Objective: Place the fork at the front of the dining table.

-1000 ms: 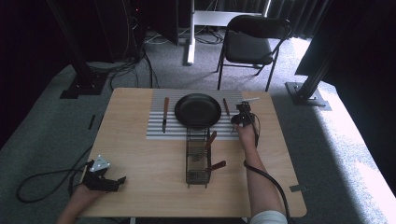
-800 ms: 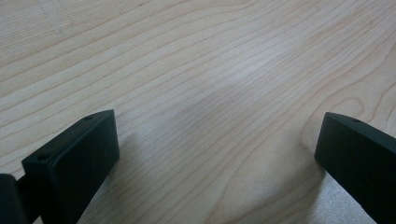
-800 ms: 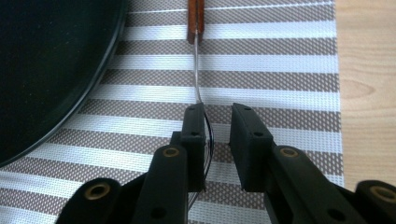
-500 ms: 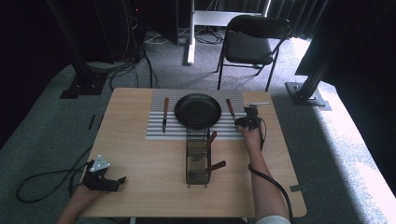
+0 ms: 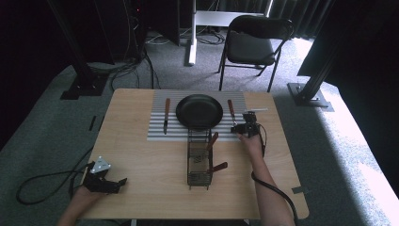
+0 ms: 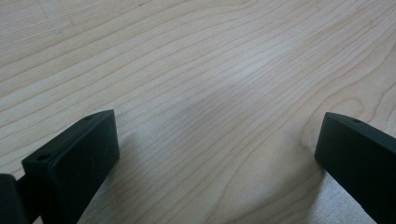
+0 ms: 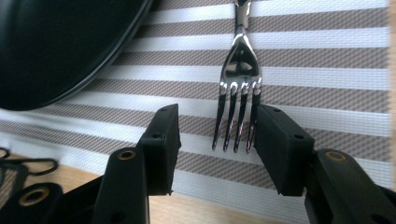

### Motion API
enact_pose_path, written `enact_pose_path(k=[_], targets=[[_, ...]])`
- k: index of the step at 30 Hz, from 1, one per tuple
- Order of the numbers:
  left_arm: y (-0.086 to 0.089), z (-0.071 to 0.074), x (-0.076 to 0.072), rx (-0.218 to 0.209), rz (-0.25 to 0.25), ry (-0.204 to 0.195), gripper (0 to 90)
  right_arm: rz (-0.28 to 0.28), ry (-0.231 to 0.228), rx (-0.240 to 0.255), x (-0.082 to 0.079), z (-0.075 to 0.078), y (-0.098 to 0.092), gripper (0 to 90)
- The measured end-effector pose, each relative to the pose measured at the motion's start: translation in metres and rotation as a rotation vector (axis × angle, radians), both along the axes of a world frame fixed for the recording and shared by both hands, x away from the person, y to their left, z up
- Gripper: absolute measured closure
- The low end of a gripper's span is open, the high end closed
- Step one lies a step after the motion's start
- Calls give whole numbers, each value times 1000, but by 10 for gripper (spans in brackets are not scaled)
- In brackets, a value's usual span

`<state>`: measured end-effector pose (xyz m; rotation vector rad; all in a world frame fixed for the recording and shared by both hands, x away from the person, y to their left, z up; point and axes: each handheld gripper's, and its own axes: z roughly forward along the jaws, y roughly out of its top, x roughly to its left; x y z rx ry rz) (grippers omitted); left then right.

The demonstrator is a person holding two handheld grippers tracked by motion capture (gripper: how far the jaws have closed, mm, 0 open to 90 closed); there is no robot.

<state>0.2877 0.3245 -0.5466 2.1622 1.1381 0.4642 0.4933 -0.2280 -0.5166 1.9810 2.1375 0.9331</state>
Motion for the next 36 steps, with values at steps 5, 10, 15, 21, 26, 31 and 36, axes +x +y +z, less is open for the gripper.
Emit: enact_pose_path(k=[5, 10, 15, 21, 26, 31, 36], targets=[[0, 0, 0, 0, 0, 0, 0, 15, -7, 26, -2, -3, 7, 470], [0, 0, 0, 0, 0, 0, 0, 44, -18, 13, -3, -4, 13, 434], [0, 0, 0, 0, 0, 0, 0, 39, -51, -4, -5, -3, 12, 330], [0, 0, 0, 0, 0, 0, 0, 65, -121, -49, -12, -1, 11, 177], [0, 0, 0, 0, 0, 0, 0, 31, -176, -48, -21, 1, 5, 140], [0, 0, 0, 0, 0, 0, 0, 15, -206, -88, -32, 1, -1, 136], [0, 0, 0, 0, 0, 0, 0, -13, -219, -122, -43, -3, -10, 137]])
